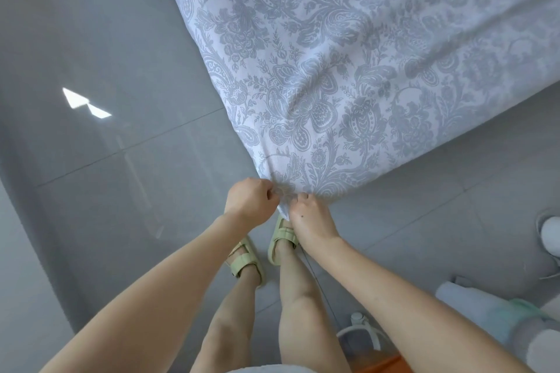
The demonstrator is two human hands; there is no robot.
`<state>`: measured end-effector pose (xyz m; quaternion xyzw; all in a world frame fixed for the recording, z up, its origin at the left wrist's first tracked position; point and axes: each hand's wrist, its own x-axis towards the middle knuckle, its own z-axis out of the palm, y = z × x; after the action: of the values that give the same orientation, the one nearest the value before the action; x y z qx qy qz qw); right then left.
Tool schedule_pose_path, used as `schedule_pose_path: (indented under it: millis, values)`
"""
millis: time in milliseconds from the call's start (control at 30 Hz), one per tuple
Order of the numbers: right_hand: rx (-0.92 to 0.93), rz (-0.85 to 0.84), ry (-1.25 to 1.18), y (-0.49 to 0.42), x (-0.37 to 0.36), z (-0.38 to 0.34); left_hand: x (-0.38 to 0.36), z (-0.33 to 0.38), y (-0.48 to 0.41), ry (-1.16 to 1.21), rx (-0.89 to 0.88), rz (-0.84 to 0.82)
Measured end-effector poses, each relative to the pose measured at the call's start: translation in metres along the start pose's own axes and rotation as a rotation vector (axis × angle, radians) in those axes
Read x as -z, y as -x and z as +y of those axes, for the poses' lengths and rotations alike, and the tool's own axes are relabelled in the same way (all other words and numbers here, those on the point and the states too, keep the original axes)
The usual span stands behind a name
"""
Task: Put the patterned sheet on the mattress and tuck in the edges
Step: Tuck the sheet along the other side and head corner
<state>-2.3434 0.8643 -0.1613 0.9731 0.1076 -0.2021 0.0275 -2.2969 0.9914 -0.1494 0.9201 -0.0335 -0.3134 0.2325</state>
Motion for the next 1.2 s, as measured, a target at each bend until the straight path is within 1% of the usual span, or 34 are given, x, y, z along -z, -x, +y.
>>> schedule_pose_path:
  millis: [33,100,133,167,200,233,267,300,333,367,400,433,467,500,533,567,600,700,733,767,800,867,900,1033,1100,1200]
  values:
    - [-0.015,-0.068,-0.033,-0.003,0.001,-0.002,0.001,0.001,-0.001,-0.011,0.017,-0.021]
    - [-0.047,-0.075,-0.111,-0.008,0.006,-0.001,0.003,0.003,-0.004,-0.03,0.055,-0.075]
    - [-0.069,-0.109,-0.197,-0.007,0.009,0.004,0.003,0.004,-0.004,-0.026,0.079,-0.095]
    - [-0.111,-0.104,-0.312,-0.003,0.01,0.011,0.004,0.004,-0.005,-0.011,0.106,-0.097]
    - [-0.226,-0.124,-0.482,0.004,0.016,0.017,0.005,0.004,-0.004,0.016,0.134,-0.069]
    - [-0.38,-0.043,-0.677,0.012,0.014,0.025,0.007,0.005,-0.004,0.046,0.146,0.011]
    - [-0.57,0.05,-0.827,0.02,0.011,0.035,0.008,0.005,-0.004,0.067,0.125,0.138]
    - [-0.787,0.125,-0.949,0.025,0.008,0.045,0.011,0.006,-0.004,0.047,0.051,0.286]
    - [-0.985,0.147,-1.069,0.026,0.005,0.055,0.012,0.008,-0.007,-0.021,-0.062,0.419]
    - [-1.15,0.113,-1.241,0.025,0.006,0.063,0.013,0.01,-0.01,-0.105,-0.172,0.526]
    - [-1.269,0.065,-1.45,0.021,0.002,0.069,0.015,0.014,-0.015,-0.184,-0.262,0.561]
    - [-1.339,0.019,-1.654,0.017,-0.001,0.074,0.017,0.02,-0.021,-0.253,-0.326,0.483]
    - [-1.365,0.029,-1.786,0.012,-0.002,0.077,0.021,0.027,-0.027,-0.316,-0.363,0.342]
    - [-1.356,0.065,-1.82,0.008,-0.004,0.076,0.022,0.033,-0.031,-0.402,-0.385,0.187]
    - [-1.332,0.109,-1.795,0.004,-0.007,0.074,0.021,0.037,-0.035,-0.481,-0.413,0.081]
    - [-1.3,0.154,-1.714,0.001,-0.009,0.072,0.018,0.039,-0.039,-0.547,-0.452,0.026]
    - [-1.267,0.189,-1.583,0.0,-0.012,0.071,0.016,0.04,-0.041,-0.597,-0.474,-0.014]
    - [-1.117,0.153,-1.133,0.011,-0.019,0.071,0.012,0.04,-0.042,-0.609,-0.494,-0.021]
    - [-1.069,0.141,-1.028,0.017,-0.021,0.069,0.014,0.04,-0.042,-0.591,-0.509,-0.008]
    - [-1.043,0.148,-0.983,0.023,-0.022,0.068,0.016,0.04,-0.043,-0.58,-0.523,0.004]
    - [-1.048,0.158,-0.978,0.025,-0.024,0.067,0.02,0.041,-0.045,-0.583,-0.53,0.016]
    - [-1.135,0.143,-1.037,0.021,-0.026,0.065,0.027,0.045,-0.053,-0.615,-0.499,0.029]
    - [-1.188,0.114,-1.105,0.015,-0.025,0.065,0.029,0.047,-0.06,-0.626,-0.472,0.026]
    - [-1.28,0.017,-1.526,0.009,-0.019,0.078,0.026,0.051,-0.075,-0.692,-0.397,-0.057]
    - [-1.319,0.056,-1.593,0.013,-0.017,0.096,0.02,0.051,-0.075,-0.722,-0.392,-0.038]
    - [-1.331,0.198,-1.604,0.004,-0.014,0.135,0.02,0.056,-0.074,-0.667,-0.418,0.03]
